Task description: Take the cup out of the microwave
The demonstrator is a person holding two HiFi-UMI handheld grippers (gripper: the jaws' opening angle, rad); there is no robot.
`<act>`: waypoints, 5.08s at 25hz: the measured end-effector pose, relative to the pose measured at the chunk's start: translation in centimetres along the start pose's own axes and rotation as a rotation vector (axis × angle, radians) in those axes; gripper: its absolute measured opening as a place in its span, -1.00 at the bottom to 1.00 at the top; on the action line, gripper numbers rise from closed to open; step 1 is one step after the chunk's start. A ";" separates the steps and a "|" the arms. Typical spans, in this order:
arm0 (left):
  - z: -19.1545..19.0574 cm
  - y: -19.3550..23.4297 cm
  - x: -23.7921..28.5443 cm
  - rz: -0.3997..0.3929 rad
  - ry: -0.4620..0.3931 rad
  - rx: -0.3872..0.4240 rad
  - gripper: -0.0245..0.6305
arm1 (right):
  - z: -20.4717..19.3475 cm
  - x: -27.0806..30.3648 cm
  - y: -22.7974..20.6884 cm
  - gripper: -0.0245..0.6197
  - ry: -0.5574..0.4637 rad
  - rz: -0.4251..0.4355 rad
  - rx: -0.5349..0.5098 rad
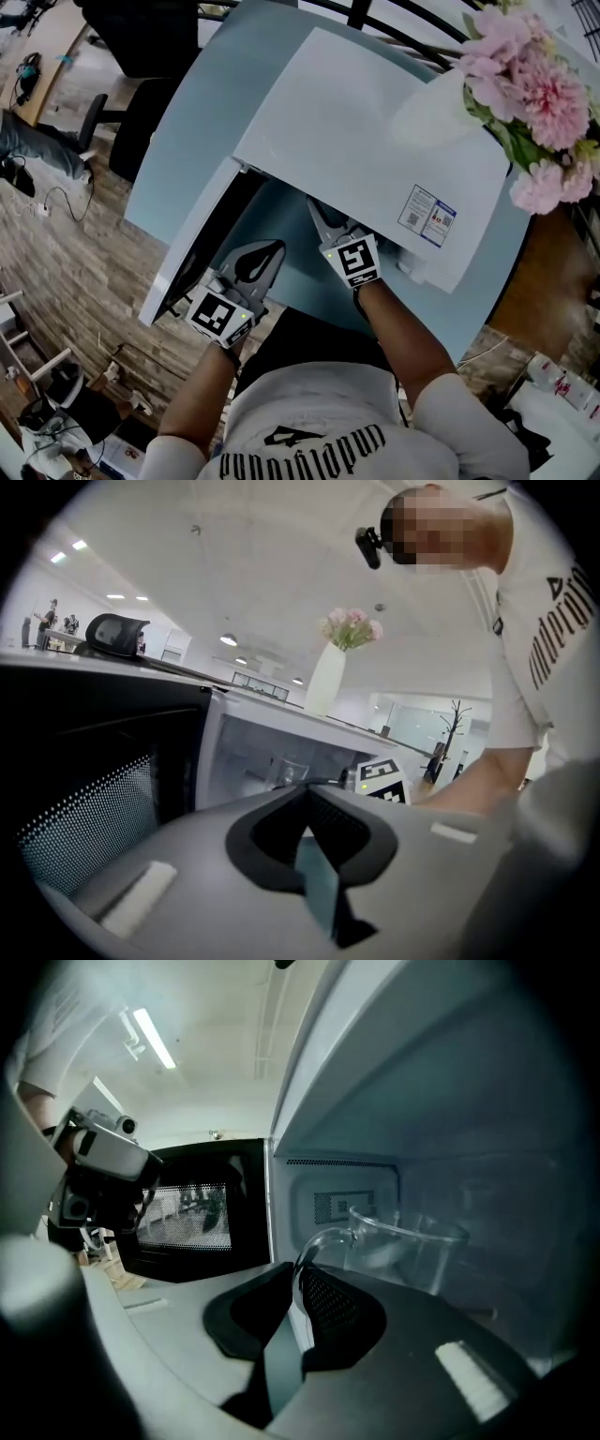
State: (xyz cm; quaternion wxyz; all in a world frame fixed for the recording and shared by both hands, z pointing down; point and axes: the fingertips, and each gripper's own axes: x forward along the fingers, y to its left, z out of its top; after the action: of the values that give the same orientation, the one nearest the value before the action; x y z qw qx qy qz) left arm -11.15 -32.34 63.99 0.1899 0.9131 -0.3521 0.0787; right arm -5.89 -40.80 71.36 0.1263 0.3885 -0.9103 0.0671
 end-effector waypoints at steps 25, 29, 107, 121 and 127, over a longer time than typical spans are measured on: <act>2.3 -2.1 -5.1 0.006 -0.049 0.040 -0.77 | 2.7 -5.8 6.3 -0.80 -0.001 0.054 -0.066; 3.2 -3.2 -6.1 0.003 -0.064 0.056 -0.77 | 3.4 -7.2 7.7 -0.80 -0.001 0.062 -0.072; 9.7 -28.5 -24.7 -0.186 -0.227 0.322 -0.77 | 18.8 -37.2 27.6 -0.80 -0.220 -0.053 -0.244; 6.9 -27.6 -36.6 -0.296 -0.204 0.359 -0.77 | 20.1 -36.2 39.7 -0.80 -0.242 -0.167 -0.199; 6.0 -28.0 -38.9 -0.310 -0.205 0.353 -0.77 | 20.0 -36.8 42.5 -0.80 -0.242 -0.175 -0.205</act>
State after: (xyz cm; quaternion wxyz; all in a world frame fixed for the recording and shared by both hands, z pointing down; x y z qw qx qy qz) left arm -21.01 8.09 39.52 0.0007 0.9784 -0.2061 0.0159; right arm -15.76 9.48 40.83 0.0602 0.4566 -0.8836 -0.0844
